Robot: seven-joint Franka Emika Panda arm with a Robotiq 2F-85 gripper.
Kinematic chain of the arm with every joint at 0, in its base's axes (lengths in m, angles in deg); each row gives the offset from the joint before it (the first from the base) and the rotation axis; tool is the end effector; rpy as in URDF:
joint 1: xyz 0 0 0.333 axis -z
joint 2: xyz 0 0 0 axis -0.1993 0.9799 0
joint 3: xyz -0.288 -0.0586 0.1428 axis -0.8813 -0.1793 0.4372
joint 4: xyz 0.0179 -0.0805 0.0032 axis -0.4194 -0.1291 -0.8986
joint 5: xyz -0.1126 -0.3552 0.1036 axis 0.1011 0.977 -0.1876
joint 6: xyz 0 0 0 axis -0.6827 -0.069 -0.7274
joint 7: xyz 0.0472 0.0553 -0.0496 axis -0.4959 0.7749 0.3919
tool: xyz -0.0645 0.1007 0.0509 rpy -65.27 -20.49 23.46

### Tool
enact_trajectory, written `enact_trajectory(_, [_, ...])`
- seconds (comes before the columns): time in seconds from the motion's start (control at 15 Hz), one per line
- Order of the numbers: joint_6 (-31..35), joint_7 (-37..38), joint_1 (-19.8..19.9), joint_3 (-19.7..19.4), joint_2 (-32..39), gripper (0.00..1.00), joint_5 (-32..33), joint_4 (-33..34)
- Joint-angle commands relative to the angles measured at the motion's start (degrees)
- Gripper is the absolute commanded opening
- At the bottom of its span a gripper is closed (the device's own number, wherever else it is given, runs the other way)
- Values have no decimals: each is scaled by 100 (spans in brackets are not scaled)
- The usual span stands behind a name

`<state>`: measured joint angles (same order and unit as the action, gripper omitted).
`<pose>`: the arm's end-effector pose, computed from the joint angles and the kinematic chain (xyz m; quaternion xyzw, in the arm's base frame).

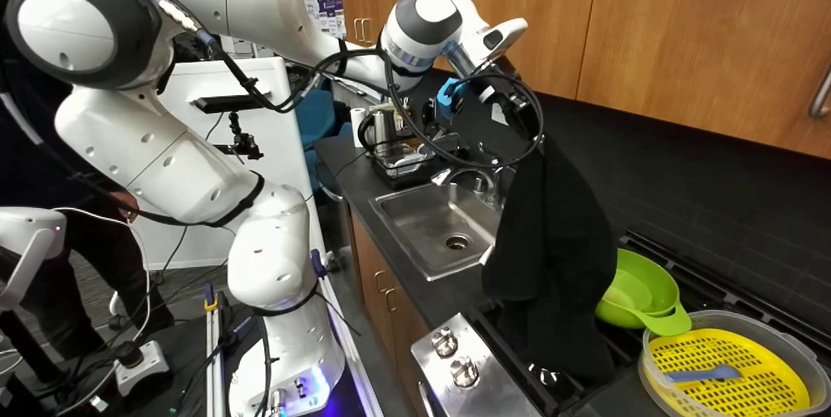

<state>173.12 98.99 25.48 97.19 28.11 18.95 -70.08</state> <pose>0.3868 -0.0581 0.5528 0.9011 -0.2283 0.2332 0.2856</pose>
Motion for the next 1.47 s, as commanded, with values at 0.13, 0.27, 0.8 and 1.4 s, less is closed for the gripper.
enact_trajectory(0.13, [-182, -35, 480, -814, 9, 2, 344, 201])
enact_trajectory(0.27, [-185, -10, 597, -1004, 37, 2, 364, 241])
enact_trajectory(0.8, [-227, 24, 808, -1302, 76, 2, 352, 335])
enact_trajectory(1.4, [-265, -8, 832, -1454, 163, 21, 289, 338])
